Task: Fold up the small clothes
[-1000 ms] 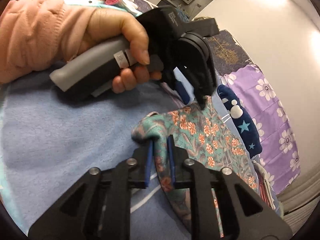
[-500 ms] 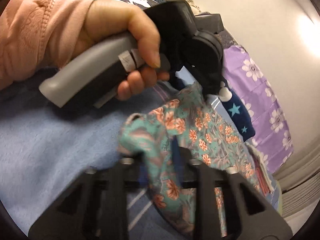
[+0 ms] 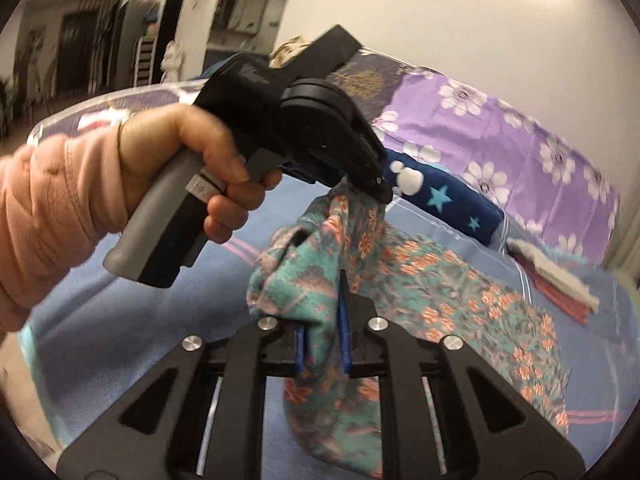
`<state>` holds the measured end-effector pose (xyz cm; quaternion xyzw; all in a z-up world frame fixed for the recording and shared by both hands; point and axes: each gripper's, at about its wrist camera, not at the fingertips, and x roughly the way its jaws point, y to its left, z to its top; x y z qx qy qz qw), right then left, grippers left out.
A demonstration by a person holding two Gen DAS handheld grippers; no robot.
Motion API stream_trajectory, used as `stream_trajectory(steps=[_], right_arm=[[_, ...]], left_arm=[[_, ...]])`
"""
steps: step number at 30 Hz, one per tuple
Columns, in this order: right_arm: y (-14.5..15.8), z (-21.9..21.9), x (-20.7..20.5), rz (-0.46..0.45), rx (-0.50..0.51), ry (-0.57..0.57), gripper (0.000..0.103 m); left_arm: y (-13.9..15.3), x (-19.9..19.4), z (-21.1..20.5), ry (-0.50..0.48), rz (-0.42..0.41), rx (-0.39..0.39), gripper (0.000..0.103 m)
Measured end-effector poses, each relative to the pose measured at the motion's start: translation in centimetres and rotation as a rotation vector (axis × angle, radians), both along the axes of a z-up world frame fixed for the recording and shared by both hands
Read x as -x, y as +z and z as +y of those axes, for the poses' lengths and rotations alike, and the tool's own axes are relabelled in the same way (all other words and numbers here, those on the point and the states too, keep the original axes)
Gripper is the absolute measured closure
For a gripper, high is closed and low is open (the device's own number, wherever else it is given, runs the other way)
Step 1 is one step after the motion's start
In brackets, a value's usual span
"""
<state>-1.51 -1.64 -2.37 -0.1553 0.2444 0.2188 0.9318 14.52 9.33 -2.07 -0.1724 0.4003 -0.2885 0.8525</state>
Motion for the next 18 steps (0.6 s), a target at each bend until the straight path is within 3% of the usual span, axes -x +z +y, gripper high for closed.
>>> stream_trajectory(steps=[7,12,18], right_arm=[[1.2,-8.1,-0.9,0.089,-0.206,-0.080,0.091],[0.4,-15.3,-1.8,0.167,-0.362,-0.157,0.090],[-1.3,-21.4,-1.6,0.216,-0.467,-0.226,0.090]], left_arm=[[1.6,-0.9,-6.8,-0.040,-0.007,-0.067,0.095],[1.6,-1.6,-12.4,-0.079,-0.004,-0.118,0.095],[0.9,-2.8,-20.3,-0.151,0.015,-0.203,0.095]])
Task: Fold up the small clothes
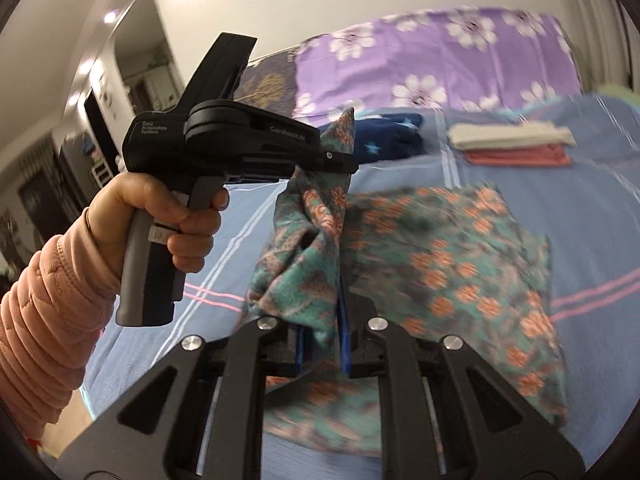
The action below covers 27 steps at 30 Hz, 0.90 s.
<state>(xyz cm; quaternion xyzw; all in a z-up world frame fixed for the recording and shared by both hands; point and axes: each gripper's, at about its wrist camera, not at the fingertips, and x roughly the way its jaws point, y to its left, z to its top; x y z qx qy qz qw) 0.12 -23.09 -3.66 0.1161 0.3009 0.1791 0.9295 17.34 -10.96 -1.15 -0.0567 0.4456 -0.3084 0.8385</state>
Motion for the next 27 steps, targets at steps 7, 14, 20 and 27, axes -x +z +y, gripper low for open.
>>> stream_trajectory(steps=[7,14,20,27], right_arm=[[-1.9,-6.2,0.6,0.062,-0.104,-0.073,0.090],[-4.6,-9.8,0.5,0.144,-0.158,-0.129,0.090],[-6.4,-11.5,0.8,0.203,-0.249,-0.126,0.087],[-7.2,-12.5,1.1,0.234,-0.314,-0.118,0.085]], left_arm=[[-1.4,-0.5,-7.3,-0.085,0.014,-0.089,0.094],[-4.1,-0.6,-13.6,-0.136,-0.030,-0.301,0.093],[-3.9,-0.1,-15.5,-0.118,-0.106,-0.346,0.048],[-0.6,2.9,-12.2,-0.054,-0.273,-0.419,0.030]])
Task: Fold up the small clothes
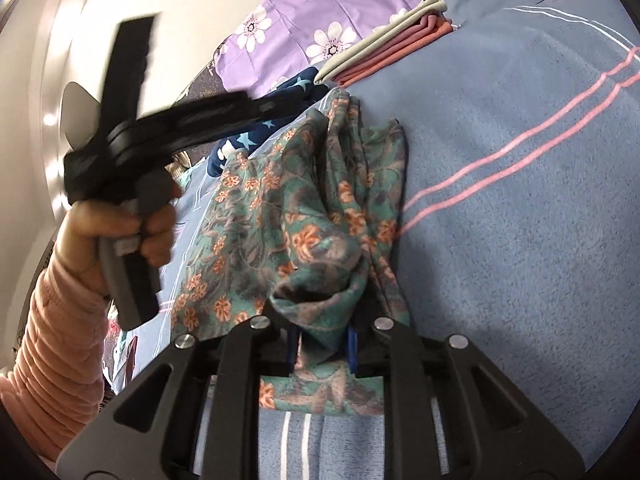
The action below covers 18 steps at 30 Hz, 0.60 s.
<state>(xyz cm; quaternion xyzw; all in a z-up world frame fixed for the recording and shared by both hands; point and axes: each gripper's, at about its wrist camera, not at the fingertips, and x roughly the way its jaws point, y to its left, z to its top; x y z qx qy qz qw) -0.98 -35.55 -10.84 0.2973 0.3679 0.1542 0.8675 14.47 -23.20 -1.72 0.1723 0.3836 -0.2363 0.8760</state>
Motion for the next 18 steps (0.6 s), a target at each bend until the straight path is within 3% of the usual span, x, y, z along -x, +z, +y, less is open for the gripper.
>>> stream_trajectory(steps=[7,11,15,18], right_arm=[[-0.1,-0.7,-0.7,0.014,-0.052,0.011,0.079],[0.2,-1.2,-1.0,0.039,-0.086,0.005,0.078],[1.5,-0.7,-1.1,0.020,-0.037,-0.002,0.094],[4.2,-0.1,0.3,-0.055,-0.047,0.001,0.096]], left_arm=[[-1.1,9.6,6.9,-0.013,-0.017,-0.046,0.025],[-2.2,14.7,9.2,-0.022,0.012,-0.023,0.023],[-3.3,18.1,9.2,-0.079,-0.012,-0.035,0.022],[-4.3,18.7,8.9,-0.082,-0.025,-0.055,0.022]])
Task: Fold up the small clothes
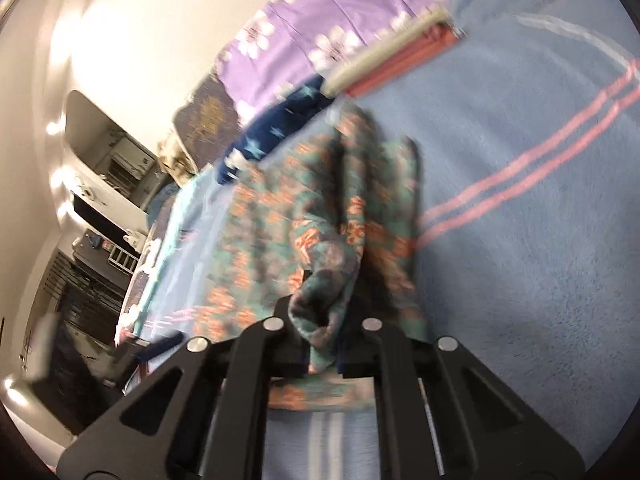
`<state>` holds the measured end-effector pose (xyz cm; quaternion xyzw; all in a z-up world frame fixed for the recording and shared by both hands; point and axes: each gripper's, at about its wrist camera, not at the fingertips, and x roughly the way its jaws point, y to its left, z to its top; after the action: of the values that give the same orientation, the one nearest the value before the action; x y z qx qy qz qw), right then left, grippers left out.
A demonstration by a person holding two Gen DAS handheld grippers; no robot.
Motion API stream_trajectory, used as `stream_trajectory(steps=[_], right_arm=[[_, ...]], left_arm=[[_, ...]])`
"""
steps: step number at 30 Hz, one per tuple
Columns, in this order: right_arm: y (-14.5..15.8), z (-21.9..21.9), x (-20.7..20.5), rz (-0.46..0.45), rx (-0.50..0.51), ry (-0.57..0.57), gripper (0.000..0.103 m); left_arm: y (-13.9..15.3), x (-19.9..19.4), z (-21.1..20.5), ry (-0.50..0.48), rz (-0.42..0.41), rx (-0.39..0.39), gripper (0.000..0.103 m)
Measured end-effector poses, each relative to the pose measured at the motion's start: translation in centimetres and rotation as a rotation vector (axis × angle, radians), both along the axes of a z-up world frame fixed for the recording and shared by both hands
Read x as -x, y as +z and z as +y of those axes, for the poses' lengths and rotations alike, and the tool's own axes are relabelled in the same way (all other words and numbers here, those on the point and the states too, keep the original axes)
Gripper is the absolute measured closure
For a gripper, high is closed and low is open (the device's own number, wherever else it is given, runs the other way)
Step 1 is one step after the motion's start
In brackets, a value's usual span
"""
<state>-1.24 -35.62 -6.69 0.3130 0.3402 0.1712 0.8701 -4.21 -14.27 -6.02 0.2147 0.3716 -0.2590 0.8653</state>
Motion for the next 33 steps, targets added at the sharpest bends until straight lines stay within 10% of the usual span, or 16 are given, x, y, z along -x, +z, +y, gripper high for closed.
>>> stream_trajectory(steps=[11,15,24,28,33], right_arm=[[-3.7,-1.2,1.4,0.120,0.108,-0.019,0.086],[-2.2,-2.3,2.6,0.067,0.086,-0.031,0.061],[-1.2,-1.0,2.0,0.005,0.158,0.045,0.086],[-3.6,-0.9,1.2,0.093,0.243,-0.007,0.098],[-2.6,-1.1,1.4,0.095,0.230,0.005,0.094]], left_arm=[[-1.1,-0.7,2.8,0.075,0.051,0.058,0.023],[-0.6,-0.3,2.8,0.071,0.013,0.035,0.023],[-2.3,-1.0,5.4,0.151,0.148,0.030,0.047],[-0.9,-0.1,5.2,0.120,0.161,0.015,0.082],[3.6,-0.6,3.8,0.031,0.122,0.182,0.089]])
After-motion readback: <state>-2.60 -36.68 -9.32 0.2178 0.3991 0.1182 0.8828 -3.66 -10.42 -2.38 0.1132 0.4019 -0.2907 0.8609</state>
